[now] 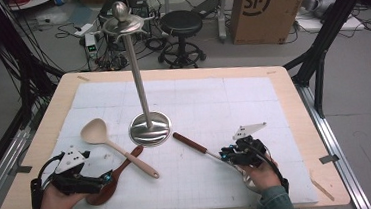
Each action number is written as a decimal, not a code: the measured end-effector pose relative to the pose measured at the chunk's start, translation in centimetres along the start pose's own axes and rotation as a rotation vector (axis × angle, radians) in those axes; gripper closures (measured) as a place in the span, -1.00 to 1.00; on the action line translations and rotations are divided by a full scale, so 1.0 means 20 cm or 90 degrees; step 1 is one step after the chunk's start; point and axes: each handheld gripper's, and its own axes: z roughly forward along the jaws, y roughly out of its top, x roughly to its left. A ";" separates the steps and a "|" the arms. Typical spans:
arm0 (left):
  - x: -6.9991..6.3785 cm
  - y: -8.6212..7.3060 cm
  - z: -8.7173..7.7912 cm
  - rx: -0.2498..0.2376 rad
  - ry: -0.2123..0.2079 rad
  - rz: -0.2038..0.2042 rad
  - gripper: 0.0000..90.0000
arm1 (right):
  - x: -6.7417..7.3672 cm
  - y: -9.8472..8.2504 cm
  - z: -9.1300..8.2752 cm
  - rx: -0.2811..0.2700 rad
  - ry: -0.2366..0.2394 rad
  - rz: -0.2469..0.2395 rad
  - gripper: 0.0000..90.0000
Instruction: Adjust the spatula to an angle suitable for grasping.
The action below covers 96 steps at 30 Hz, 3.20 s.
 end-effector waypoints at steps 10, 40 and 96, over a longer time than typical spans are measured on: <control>0.00 0.00 0.00 -0.001 -0.001 0.000 -0.96 | 0.02 0.01 0.03 0.010 0.011 -0.004 0.52; 0.00 0.00 0.00 0.001 -0.002 0.002 -0.96 | 0.03 -0.02 0.08 0.045 -0.004 -0.008 0.47; -0.01 0.01 0.01 -0.020 -0.009 0.006 -0.96 | 0.09 -0.01 0.08 0.051 -0.030 -0.050 0.85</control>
